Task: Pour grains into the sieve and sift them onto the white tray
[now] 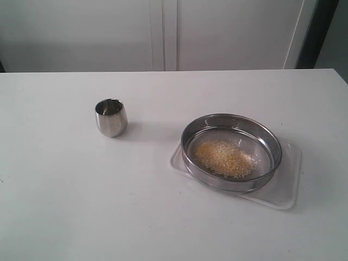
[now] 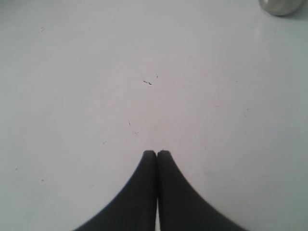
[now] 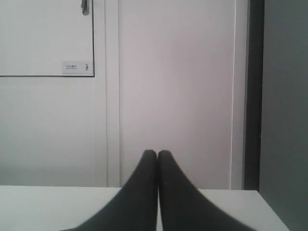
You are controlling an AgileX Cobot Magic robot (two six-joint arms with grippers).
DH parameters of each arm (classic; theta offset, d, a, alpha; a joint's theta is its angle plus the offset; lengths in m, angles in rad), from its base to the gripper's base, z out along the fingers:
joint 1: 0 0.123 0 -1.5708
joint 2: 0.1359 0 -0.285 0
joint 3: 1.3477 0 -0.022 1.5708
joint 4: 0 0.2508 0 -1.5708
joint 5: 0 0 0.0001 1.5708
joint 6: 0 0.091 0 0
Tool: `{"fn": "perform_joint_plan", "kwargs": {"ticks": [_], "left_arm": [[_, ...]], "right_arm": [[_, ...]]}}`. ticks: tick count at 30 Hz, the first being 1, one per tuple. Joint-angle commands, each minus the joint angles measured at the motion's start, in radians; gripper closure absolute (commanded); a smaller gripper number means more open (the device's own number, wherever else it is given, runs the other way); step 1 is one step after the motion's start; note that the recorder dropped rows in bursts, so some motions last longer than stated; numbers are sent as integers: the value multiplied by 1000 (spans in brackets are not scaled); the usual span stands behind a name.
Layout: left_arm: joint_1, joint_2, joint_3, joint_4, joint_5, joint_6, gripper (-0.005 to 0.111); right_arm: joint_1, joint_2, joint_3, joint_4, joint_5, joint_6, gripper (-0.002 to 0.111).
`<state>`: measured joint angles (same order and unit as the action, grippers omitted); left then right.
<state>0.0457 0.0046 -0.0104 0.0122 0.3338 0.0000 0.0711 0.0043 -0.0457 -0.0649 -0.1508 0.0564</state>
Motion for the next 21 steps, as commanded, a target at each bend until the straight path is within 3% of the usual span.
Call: {"fn": "perform_joint_plan", "kwargs": {"ticks": [1, 9, 21], "left_arm": [[4, -5, 10, -12, 3, 0, 107], [4, -5, 10, -12, 3, 0, 107], [4, -5, 10, -12, 3, 0, 107]], "right_arm": [[-2, -4, -85, -6, 151, -19, 108], [-2, 73, -244, -6, 327, -19, 108], [-2, 391, -511, -6, 588, -19, 108]]}}
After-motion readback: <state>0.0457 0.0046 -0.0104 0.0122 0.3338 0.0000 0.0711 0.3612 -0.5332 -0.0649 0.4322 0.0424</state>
